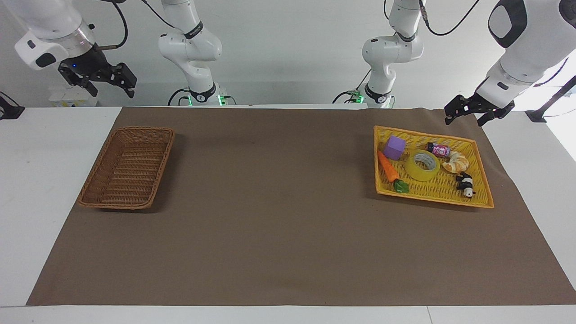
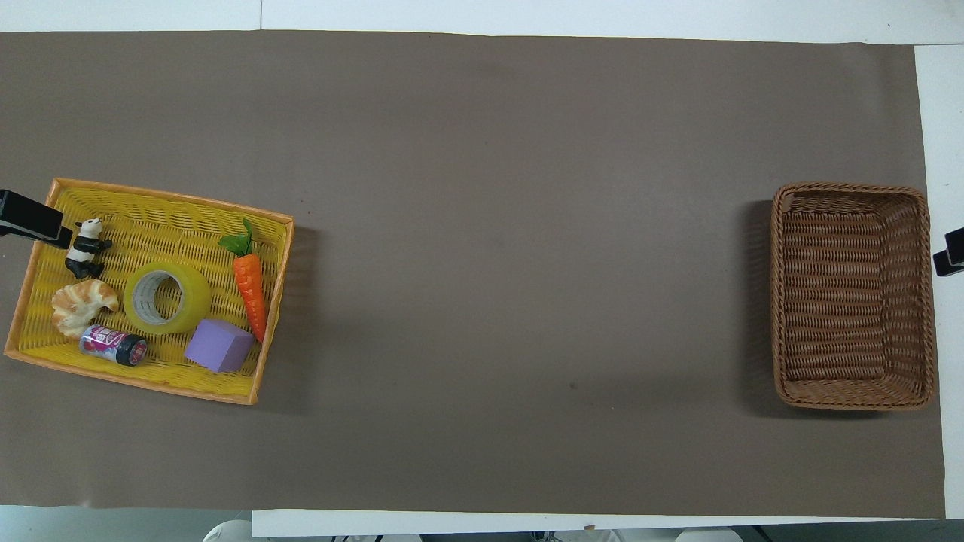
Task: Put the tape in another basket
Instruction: 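Move the left gripper over the yellow basket toward the tape roll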
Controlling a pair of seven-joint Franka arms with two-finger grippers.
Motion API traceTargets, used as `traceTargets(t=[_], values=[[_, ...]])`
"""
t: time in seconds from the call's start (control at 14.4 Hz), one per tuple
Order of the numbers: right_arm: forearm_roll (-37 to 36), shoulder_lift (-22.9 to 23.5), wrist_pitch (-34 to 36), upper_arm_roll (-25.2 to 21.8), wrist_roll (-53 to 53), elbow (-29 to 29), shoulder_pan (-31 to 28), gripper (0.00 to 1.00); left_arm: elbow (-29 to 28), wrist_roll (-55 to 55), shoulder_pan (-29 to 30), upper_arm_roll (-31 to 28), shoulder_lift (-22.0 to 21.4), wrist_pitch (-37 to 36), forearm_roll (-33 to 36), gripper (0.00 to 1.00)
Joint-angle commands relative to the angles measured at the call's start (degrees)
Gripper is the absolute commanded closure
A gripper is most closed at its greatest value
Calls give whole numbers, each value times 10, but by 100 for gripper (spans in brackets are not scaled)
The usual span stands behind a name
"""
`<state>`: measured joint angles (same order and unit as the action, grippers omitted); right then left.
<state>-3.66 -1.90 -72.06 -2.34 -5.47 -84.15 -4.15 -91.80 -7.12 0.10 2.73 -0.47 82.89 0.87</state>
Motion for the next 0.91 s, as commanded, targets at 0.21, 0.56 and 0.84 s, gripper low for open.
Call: traceTargets(t=[0.21,0.56,0.84], values=[[8,-14,2,3,-13,-15,-7,0,-22,12,-7,-4,-21,2,8,0],[8,-14,2,3,-13,-15,-7,0,-198,18,1,-6,-101,144,13,0],[8,-14,2,3,-13,-15,-7,0,-355,16,31,-9,-139,328,12,0]])
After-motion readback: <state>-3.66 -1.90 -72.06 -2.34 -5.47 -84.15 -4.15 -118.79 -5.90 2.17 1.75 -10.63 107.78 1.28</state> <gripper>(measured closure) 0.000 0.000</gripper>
